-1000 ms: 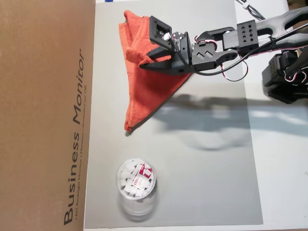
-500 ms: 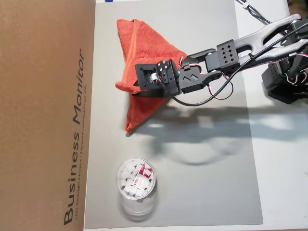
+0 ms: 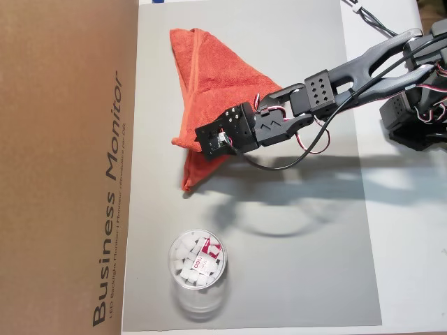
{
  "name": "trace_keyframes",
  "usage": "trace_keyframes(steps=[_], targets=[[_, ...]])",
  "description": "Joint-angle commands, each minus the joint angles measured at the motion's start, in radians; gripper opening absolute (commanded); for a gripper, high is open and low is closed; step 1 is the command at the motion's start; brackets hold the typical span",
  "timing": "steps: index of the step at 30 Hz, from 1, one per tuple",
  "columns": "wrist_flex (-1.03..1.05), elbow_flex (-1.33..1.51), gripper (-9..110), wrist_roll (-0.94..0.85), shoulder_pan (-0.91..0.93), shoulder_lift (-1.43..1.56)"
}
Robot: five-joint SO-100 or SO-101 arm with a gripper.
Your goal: Fold the blanket.
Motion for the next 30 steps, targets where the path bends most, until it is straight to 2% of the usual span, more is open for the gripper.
trace_keyframes(steps=[1,12,24,30], targets=[[-0.011,-0.054,0,-0.032,-0.021,-0.003],[-0.011,-0.055,0,-0.189,-0.067,-0.06],[-0.009,-0.055,0,-0.276,-0.11,-0.097],[0.101,-0.104,0,-0.319,-0.11,-0.117]])
